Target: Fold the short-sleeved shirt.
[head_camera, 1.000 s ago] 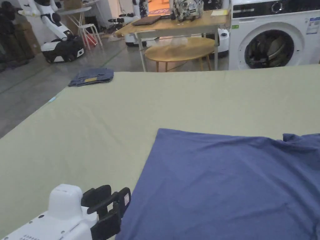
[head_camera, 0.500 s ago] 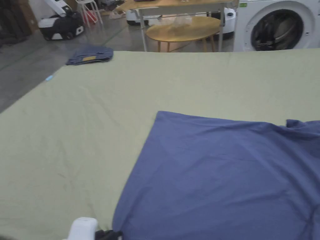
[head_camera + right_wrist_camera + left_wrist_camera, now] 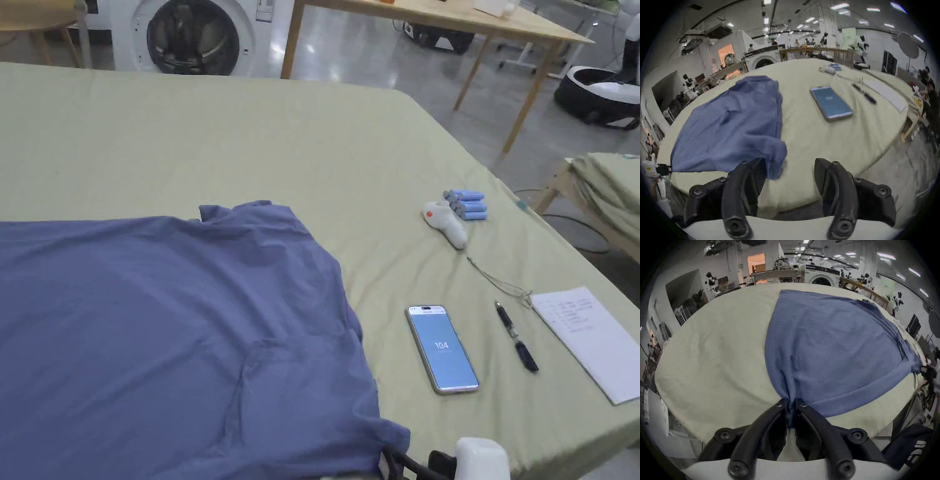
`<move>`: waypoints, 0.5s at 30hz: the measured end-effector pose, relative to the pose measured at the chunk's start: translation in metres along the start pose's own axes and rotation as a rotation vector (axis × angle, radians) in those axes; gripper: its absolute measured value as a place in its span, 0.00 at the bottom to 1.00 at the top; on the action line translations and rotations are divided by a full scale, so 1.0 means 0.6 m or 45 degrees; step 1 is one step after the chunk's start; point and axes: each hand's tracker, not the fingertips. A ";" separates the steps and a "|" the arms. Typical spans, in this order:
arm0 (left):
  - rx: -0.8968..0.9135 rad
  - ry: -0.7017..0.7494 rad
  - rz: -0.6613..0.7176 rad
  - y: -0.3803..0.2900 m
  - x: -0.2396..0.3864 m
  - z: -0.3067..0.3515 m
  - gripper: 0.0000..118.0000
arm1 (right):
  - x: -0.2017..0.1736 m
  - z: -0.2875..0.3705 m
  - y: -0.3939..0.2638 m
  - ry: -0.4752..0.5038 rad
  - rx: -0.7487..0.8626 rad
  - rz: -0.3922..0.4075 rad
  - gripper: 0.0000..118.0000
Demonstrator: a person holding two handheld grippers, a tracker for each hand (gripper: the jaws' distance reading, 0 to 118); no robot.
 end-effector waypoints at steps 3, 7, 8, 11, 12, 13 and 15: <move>-0.011 0.006 -0.010 0.003 0.006 0.006 0.02 | -0.006 -0.018 -0.007 0.037 -0.002 -0.007 0.29; 0.011 -0.011 0.026 0.000 0.000 0.010 0.02 | -0.017 -0.025 0.002 0.112 0.018 -0.015 0.02; 0.019 -0.031 0.055 -0.001 -0.004 0.012 0.02 | -0.018 -0.026 0.006 0.115 0.025 -0.002 0.02; 0.078 -0.112 0.172 0.000 -0.026 0.025 0.02 | -0.023 -0.012 0.024 0.147 0.048 0.018 0.01; 0.135 -0.111 0.197 0.004 -0.028 0.038 0.02 | -0.024 -0.007 0.036 0.157 0.070 0.021 0.01; 0.232 -0.096 0.211 0.012 -0.033 0.053 0.02 | -0.026 0.000 0.053 0.175 0.098 0.030 0.01; 0.298 -0.144 0.216 0.054 -0.036 0.073 0.02 | -0.032 0.003 0.096 0.214 0.153 0.024 0.01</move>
